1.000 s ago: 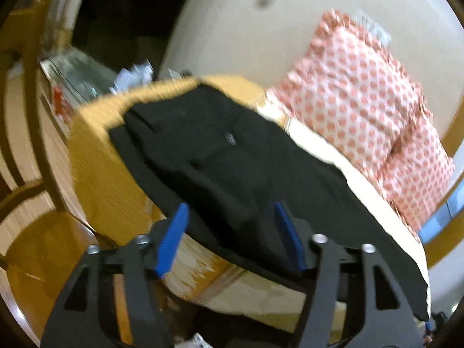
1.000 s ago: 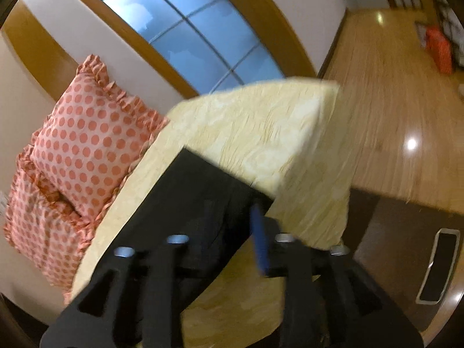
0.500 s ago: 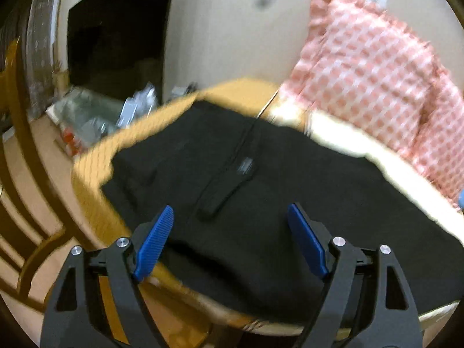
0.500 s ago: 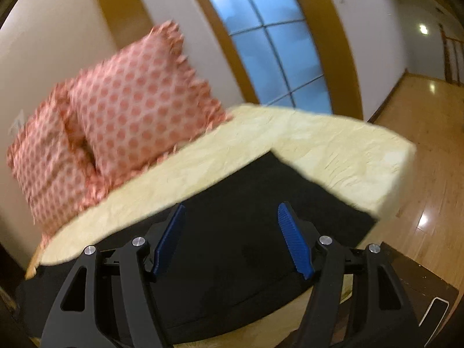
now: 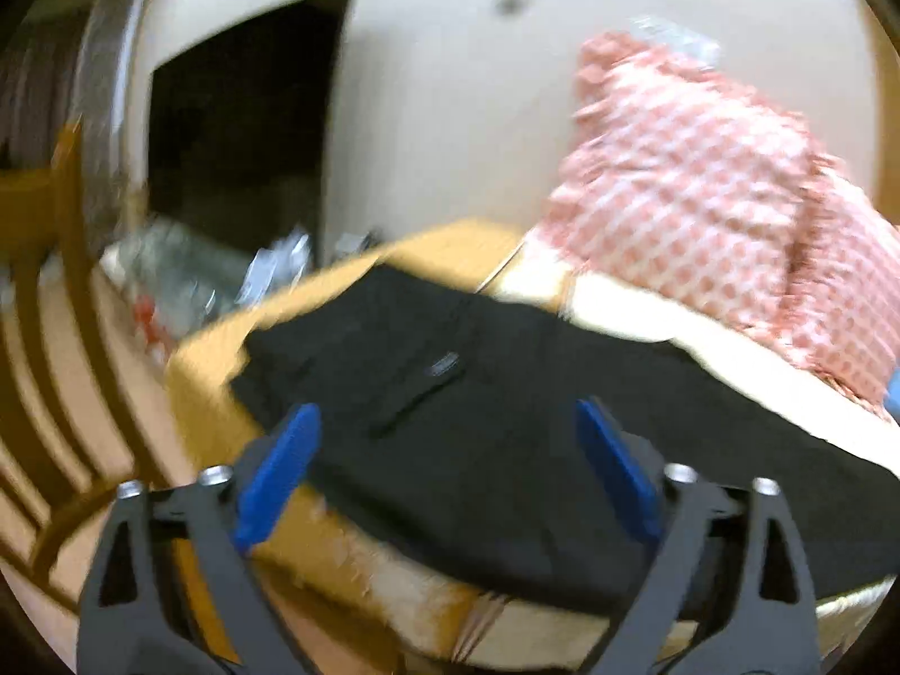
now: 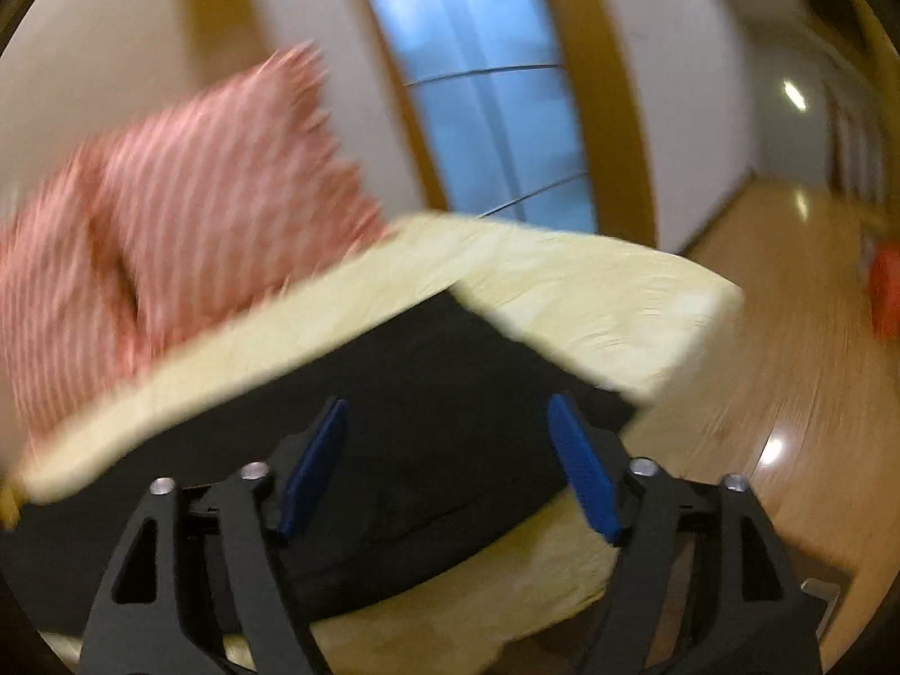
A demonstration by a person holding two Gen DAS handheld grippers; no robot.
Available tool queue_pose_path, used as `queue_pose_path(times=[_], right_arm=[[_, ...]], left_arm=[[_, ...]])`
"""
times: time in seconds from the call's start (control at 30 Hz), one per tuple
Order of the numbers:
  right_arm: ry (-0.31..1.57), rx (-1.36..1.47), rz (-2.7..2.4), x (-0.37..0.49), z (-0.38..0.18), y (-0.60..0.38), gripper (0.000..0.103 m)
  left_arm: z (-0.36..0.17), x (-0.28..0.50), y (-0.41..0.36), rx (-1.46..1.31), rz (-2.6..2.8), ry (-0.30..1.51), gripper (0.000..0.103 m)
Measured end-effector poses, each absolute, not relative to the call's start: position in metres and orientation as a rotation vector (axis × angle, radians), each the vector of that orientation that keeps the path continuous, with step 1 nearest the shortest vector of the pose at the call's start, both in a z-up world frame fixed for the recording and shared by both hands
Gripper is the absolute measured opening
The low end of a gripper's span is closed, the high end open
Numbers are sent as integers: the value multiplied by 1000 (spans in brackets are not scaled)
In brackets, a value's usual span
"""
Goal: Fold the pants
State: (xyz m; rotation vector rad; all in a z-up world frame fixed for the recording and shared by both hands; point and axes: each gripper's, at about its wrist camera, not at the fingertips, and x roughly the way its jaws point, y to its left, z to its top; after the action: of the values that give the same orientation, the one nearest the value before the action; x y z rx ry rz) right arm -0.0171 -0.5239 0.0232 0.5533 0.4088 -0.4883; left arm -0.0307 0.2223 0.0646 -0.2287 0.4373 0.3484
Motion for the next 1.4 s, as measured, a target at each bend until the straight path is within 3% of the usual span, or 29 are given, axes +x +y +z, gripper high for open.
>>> queue_pose_path(times=[0.23, 0.53, 0.67, 0.97, 1.03, 1.1, 1.33, 1.4], right_arm=[[363, 796, -520, -41, 5, -569, 77], [439, 622, -538, -17, 0, -539, 65], [444, 539, -568, -20, 0, -530, 51], [422, 491, -548, -20, -1, -526, 49], [416, 501, -548, -20, 0, -527, 44], [420, 491, -504, -17, 1, -523, 27], [420, 560, -497, -10, -2, -525, 18], [415, 634, -463, -10, -3, -531, 11]], left_arm=[[54, 17, 160, -155, 91, 538, 101], [12, 38, 145, -180, 39, 653, 101], [9, 38, 139, -126, 57, 645, 101], [7, 39, 131, -74, 88, 638, 101], [6, 39, 130, -71, 89, 636, 101], [6, 39, 130, -66, 91, 635, 101], [6, 38, 130, -64, 86, 632, 101], [6, 38, 131, -64, 83, 628, 101]])
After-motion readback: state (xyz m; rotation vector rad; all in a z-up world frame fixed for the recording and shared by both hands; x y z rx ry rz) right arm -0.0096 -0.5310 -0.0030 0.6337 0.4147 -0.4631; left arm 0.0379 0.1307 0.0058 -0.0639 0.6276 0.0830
